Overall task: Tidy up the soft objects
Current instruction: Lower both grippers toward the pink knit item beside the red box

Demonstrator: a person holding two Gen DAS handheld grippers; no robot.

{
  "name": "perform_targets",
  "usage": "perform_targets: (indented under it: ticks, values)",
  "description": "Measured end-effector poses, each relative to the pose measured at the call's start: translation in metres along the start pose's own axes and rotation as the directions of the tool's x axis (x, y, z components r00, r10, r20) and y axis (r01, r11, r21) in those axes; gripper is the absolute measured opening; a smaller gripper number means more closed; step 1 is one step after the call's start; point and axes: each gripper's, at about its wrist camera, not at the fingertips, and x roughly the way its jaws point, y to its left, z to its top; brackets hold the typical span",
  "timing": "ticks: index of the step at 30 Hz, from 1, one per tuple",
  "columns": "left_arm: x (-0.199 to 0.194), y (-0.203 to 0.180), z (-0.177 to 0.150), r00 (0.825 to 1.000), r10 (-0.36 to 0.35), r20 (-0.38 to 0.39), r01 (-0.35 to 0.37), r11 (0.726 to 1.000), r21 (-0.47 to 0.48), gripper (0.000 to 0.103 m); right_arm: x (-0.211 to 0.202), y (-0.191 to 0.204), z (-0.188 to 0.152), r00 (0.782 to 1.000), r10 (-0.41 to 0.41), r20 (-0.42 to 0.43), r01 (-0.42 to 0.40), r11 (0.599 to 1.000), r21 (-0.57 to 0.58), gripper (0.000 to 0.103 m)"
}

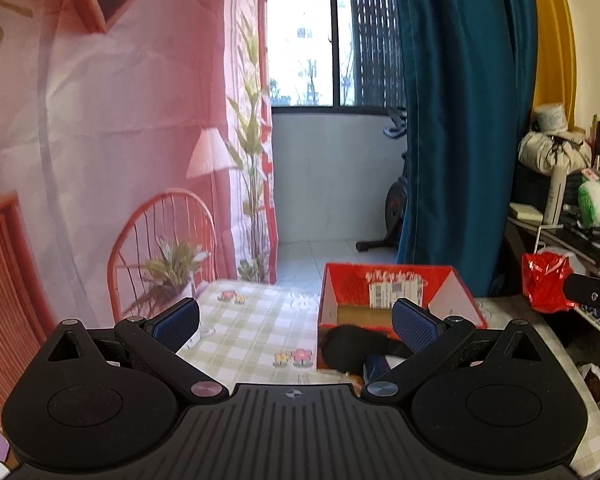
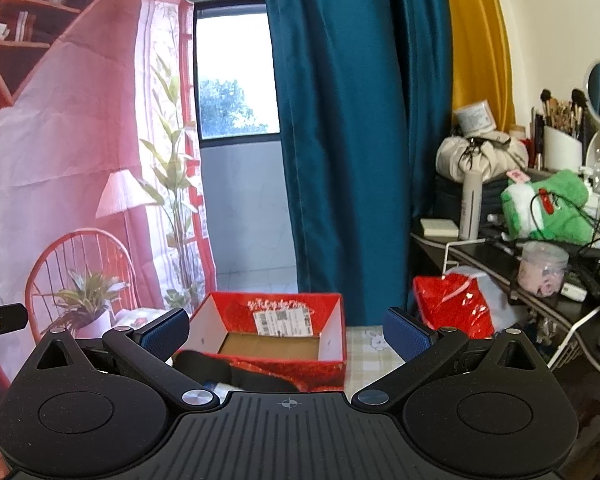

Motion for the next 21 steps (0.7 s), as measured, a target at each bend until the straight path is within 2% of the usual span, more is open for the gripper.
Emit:
perform_targets:
  ticks: [8,13,16,21]
  values:
    - [0.057,0.006,-0.028,0.987,-0.016,-0.158,0.014,1.000,-0.013,0.103,0.045,-0.003,-0.032,0.996,0.049,-0.079,-0.049,0.999,0.004,0.103]
    - [0.094,0.009,-0.047,0.967,-0.042,-0.252,0.037,0.999,-0.027,0.103,0.083,-0.001,-0.059,0.984,0.078,-0.157,-0.078,0.997,0.007,0.103]
    - [0.118,0.012,-0.058,0.950,-0.074,-0.303,0.059,0.997,-0.059,0.103,0.102,-0.003,-0.077,0.983,0.094,-0.160,-0.094,0.996,0.008,0.102]
    - [0.145,0.015,-0.080,0.930,-0.081,-0.359,0.050,0.994,-0.095,0.103,0.136,-0.008,-0.105,0.973,0.052,-0.226,-0.052,0.999,0.006,0.102]
